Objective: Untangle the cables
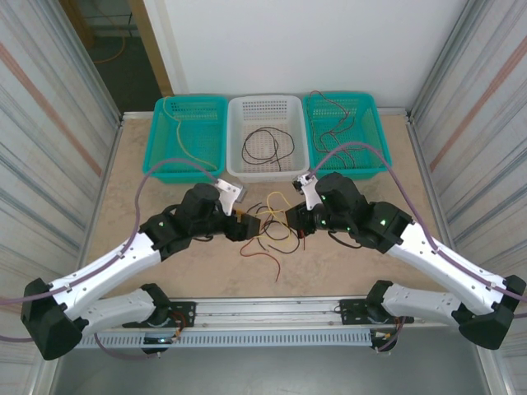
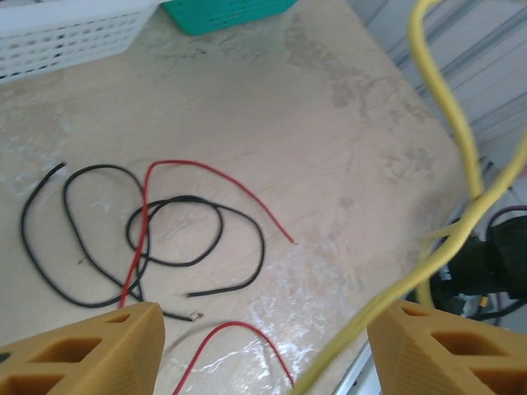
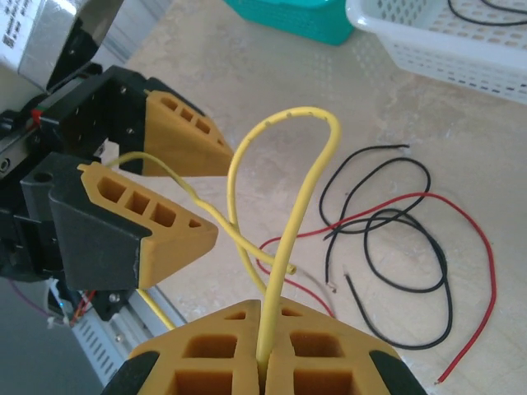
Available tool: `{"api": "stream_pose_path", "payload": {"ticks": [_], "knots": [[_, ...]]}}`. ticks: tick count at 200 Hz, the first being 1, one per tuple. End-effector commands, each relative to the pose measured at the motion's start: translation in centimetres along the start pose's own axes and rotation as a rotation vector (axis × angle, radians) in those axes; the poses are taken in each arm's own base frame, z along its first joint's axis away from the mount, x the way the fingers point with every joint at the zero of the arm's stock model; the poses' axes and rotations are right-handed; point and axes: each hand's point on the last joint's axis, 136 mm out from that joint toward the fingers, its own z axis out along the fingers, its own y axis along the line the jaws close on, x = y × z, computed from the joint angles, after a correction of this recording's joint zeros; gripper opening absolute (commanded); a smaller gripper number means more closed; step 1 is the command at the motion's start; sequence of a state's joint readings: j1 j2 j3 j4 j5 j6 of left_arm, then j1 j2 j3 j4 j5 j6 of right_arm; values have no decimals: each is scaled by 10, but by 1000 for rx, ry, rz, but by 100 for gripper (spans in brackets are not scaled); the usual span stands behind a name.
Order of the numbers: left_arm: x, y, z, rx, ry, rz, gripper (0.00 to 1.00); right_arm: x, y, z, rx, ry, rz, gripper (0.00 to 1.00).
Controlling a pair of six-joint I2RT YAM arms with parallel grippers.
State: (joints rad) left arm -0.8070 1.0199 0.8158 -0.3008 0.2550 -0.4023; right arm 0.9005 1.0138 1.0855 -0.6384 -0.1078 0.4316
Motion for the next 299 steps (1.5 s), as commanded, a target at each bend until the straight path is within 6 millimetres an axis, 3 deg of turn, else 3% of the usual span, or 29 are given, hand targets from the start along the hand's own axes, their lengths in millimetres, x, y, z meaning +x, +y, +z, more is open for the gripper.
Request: {"api": "stream_pose_path", "payload": {"ticks": [1,49,85,107,133,170,196,218,242,279,299], "knots": [[-20,-31,-9,129,-48,71,61,-7,10,-11,-49,-15,-29,0],[-31,-41,-16,156,-78,123,37,-8,9,-9,-43,-5,-39,0],[-34,-40,-18,141,-84,148,5,-13,2,-10,-16,-24,-35,0],[-48,-30,-29,67,-171,129,0,-17,-17,-9,51,-47,8,0],[-83,-17,-71,-29,-422,58,0,-19,-63,-9,130,-79,182,0],[-114,2,-153,-135,-805,-48,0,-37,-108,-39,122,-248,430,0],[-111,39,-207,-309,-983,-205,0,-30,-144,-43,167,-265,564,0],[-82,88,-253,-596,-1069,-417,0,-21,-170,-48,194,-283,655,0],[-58,111,-292,-789,-1140,-489,0,-18,-182,-55,188,-314,708,0],[-58,114,-316,-894,-1189,-490,0,-28,-173,-59,153,-325,666,0],[-64,112,-325,-929,-1226,-483,0,-40,-155,-56,91,-318,602,0]]}}
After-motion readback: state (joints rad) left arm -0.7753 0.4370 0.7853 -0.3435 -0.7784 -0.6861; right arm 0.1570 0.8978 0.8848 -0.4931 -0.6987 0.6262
